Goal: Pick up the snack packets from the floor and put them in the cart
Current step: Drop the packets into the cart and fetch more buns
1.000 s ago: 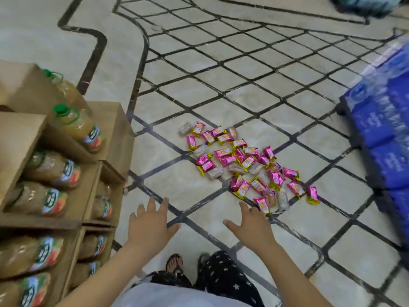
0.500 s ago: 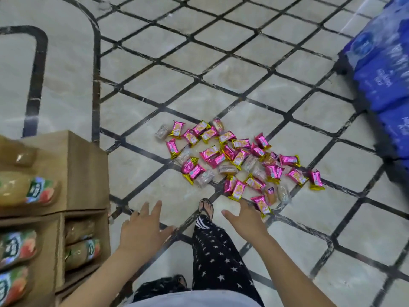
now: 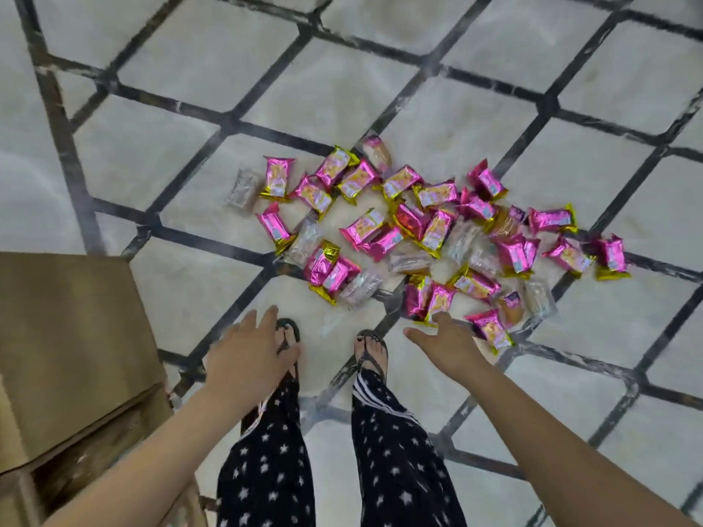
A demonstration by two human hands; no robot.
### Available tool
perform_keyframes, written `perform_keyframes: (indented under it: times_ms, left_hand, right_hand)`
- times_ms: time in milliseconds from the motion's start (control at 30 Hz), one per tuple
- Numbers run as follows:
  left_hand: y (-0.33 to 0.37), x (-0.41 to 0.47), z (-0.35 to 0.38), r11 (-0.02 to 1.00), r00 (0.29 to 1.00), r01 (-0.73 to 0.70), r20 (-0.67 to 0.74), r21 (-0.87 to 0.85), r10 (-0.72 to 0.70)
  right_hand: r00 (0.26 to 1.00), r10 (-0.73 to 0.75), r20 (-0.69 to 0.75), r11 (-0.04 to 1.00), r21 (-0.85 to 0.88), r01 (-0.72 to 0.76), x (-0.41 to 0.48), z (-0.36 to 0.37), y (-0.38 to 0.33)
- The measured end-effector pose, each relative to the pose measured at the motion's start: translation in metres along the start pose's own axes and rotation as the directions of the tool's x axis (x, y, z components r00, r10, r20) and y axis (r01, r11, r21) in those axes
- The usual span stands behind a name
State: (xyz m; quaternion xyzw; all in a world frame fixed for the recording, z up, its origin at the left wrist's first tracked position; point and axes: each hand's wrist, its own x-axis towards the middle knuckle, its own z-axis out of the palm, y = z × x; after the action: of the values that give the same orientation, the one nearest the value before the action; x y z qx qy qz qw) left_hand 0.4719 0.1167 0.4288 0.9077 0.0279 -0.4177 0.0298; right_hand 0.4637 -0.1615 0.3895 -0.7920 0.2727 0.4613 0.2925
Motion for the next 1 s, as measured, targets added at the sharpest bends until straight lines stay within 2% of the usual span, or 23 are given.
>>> perform_keyframes:
  times_ms: [100,233,300,400,533,700,767,867,1000]
  left_hand:
    - [-0.001,0.104,0.039,0.999,0.999,-0.045,0.006,0.006,0.045]
    - [-0.001,0.229,0.107,0.982,0.993,-0.108,-0.053,-0.157,0.101]
    - [-0.001,0.283,0.142,0.964,0.995,-0.09,-0.056,-0.249,0.079]
    - [-0.003,0.343,0.187,0.926,0.997,-0.058,-0.065,-0.374,0.036]
    - [-0.003,0.392,0.226,0.894,0.994,-0.054,-0.108,-0.446,0.006]
    - [0.001,0.42,0.243,0.895,0.982,-0.072,-0.191,-0.44,-0.015]
    - [0.004,0.424,0.242,0.914,0.983,-0.063,-0.182,-0.401,-0.012]
    - [0.008,0.43,0.23,0.914,0.995,-0.042,-0.101,-0.404,0.001]
    - [0.012,0.428,0.208,0.819,1.0,0.021,0.004,-0.574,-0.023]
  right_hand:
    - [0.996,0.084,0.008,0.993,0.083,-0.085,0.095,0.041,0.005]
    - [0.982,0.184,0.034,0.962,0.198,-0.187,0.206,0.106,0.017]
    - [0.976,0.212,0.053,0.945,0.242,-0.218,0.253,0.137,0.022]
    - [0.968,0.248,0.038,0.896,0.37,-0.244,0.314,0.178,0.031]
    - [0.956,0.294,-0.002,0.819,0.517,-0.251,0.375,0.214,0.032]
    - [0.94,0.339,-0.051,0.761,0.602,-0.242,0.412,0.235,0.033]
    - [0.927,0.366,-0.076,0.74,0.629,-0.24,0.409,0.231,0.03]
    - [0.912,0.391,-0.12,0.728,0.647,-0.227,0.398,0.217,0.029]
    - [0.937,0.346,-0.045,0.673,0.708,-0.214,0.366,0.186,0.024]
